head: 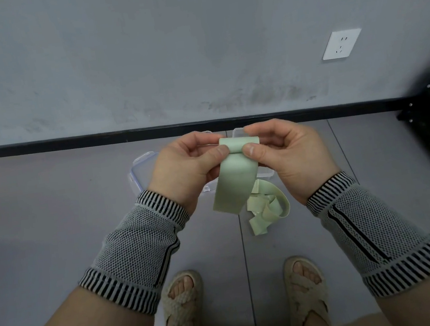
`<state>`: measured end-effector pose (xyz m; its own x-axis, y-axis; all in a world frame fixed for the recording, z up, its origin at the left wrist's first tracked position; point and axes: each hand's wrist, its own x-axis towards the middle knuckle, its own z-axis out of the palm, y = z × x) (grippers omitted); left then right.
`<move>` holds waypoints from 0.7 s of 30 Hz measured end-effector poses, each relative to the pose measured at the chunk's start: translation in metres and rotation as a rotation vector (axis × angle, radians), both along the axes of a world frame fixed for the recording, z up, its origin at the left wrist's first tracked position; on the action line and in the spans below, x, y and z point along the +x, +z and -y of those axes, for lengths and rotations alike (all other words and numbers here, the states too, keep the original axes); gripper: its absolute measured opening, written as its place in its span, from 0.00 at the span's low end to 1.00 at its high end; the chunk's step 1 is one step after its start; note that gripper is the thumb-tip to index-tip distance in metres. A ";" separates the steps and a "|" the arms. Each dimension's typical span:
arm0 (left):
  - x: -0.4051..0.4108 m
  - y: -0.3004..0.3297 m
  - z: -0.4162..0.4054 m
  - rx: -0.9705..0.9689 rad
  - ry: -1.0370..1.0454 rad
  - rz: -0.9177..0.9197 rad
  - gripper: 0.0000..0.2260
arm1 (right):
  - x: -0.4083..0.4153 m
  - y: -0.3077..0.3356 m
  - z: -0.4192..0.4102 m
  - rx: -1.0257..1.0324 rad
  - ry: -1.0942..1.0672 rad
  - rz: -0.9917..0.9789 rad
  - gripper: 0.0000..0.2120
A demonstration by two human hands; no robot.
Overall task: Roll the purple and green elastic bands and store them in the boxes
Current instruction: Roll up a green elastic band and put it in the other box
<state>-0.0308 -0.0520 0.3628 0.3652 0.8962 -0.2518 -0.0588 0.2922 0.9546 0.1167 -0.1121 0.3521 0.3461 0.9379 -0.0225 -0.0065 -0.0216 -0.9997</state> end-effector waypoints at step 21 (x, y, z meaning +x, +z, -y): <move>-0.003 -0.003 0.000 0.300 -0.080 -0.327 0.06 | 0.003 -0.007 0.001 -0.117 0.135 0.140 0.05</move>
